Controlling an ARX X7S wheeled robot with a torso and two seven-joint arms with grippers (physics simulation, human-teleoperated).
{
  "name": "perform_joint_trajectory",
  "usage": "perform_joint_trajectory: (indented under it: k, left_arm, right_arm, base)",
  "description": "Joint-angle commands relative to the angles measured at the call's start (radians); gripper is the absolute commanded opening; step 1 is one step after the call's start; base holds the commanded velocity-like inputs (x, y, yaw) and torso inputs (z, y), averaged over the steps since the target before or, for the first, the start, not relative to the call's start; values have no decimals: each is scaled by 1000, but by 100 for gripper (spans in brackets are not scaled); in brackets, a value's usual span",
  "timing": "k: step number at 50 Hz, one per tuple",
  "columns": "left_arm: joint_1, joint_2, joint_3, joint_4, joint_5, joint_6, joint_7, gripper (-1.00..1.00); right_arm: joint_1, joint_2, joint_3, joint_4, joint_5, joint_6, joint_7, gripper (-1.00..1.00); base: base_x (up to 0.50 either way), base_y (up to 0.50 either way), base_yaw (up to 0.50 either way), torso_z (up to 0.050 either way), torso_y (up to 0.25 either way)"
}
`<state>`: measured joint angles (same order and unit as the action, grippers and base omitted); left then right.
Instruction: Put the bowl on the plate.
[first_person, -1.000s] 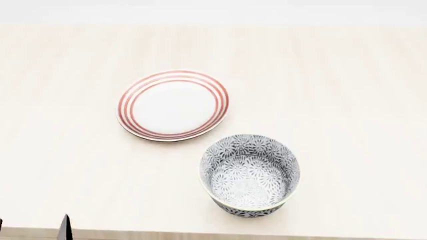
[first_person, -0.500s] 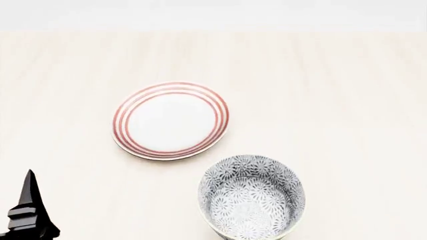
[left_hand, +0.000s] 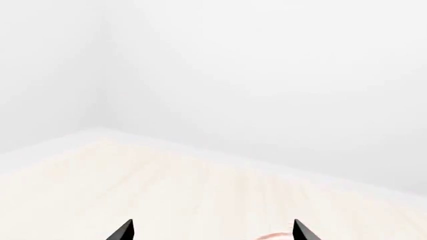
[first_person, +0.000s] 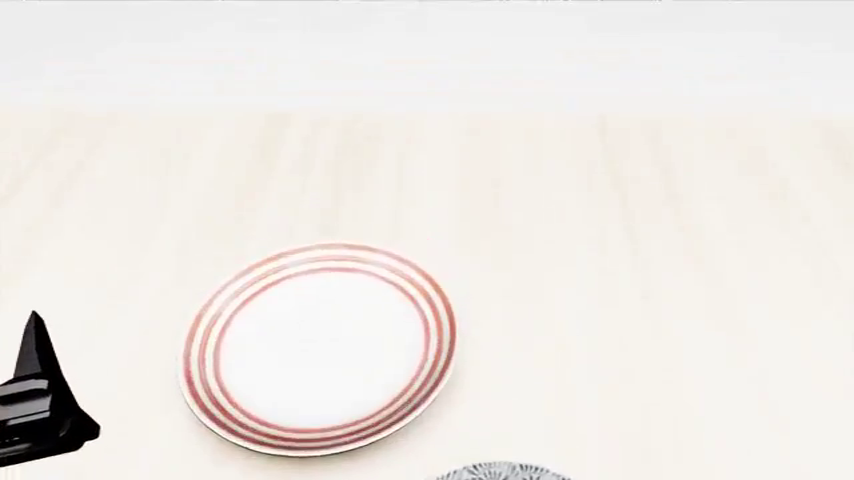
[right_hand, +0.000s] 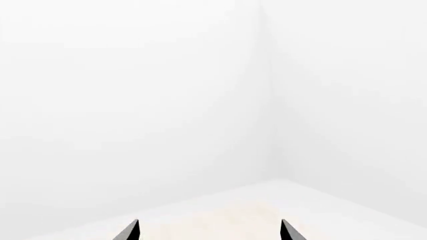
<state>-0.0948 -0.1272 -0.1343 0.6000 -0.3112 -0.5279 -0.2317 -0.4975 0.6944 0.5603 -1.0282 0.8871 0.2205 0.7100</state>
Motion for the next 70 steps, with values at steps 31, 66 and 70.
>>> perform_joint_trajectory:
  k: [31, 66, 70]
  left_arm:
    - [24, -19, -8, 12, -59, 35, -28, 100]
    - [32, -39, 2, 7, -87, 58, -57, 100]
    - [35, -41, -3, 14, -101, 57, -58, 100]
  right_arm:
    - [312, 15, 811, -15, 1522, 934, 347, 100]
    - [655, 10, 287, 129, 1478, 1044, 463, 100]
    - [695, -17, 254, 190, 1418, 1105, 405, 100]
  base:
    - [48, 0, 0, 0, 1]
    - [0, 0, 0, 0, 0]
    - [0, 0, 0, 0, 0]
